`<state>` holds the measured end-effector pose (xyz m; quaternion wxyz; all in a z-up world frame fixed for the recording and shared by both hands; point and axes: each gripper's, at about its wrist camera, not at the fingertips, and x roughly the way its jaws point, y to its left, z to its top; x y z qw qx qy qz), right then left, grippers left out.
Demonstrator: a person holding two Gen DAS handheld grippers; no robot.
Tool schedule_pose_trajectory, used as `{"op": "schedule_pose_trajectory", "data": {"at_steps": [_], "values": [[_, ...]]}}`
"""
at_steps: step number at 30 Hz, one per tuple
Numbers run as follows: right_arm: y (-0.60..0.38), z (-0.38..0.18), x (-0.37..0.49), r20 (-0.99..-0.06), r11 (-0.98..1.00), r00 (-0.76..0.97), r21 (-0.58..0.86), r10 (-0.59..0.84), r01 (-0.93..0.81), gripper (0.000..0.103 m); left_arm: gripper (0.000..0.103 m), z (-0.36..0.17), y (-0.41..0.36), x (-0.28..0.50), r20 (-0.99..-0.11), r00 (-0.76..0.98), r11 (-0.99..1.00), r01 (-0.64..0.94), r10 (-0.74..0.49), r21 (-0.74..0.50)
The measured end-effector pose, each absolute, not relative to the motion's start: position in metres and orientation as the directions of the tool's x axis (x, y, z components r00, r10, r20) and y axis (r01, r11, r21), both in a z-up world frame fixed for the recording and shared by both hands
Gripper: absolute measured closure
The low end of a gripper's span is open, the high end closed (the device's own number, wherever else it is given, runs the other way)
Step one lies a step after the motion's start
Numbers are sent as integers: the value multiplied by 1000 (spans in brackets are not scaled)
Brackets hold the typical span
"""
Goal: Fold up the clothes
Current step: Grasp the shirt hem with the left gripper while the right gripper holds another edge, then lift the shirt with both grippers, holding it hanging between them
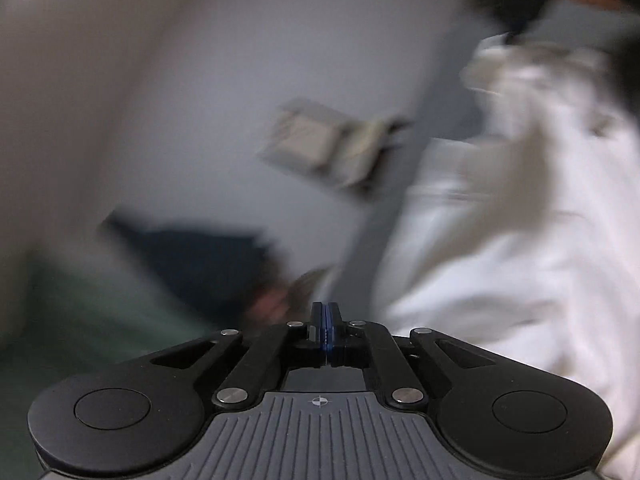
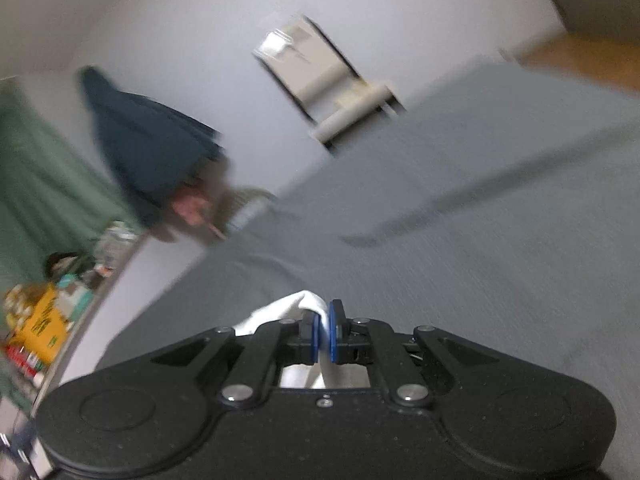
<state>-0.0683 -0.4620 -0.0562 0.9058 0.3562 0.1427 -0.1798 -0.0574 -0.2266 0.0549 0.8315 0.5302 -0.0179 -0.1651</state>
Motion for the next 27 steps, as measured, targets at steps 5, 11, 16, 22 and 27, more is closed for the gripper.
{"op": "schedule_pose_trajectory", "data": {"at_steps": [5,11,16,22,27], "values": [[-398,-7,-79,-222,895,955,358,-196,267,97,98,86,-186,-67,-146,956,529,264,-256,806],[-379,6,-84,-238,903,939,295,-248,313,97,4,67,-183,-90,-231,889,393,391,-395,833],[-394,3,-90,-271,844,923,391,-274,366,97,0,65,-198,-89,-228,834,332,430,-502,840],[-407,-15,-83,-295,817,922,445,-252,366,97,0,74,-225,-62,-303,755,239,515,-581,823],[-421,-27,-82,-302,773,924,519,-233,364,97,0,63,-250,-32,-442,685,59,576,-579,815]]}}
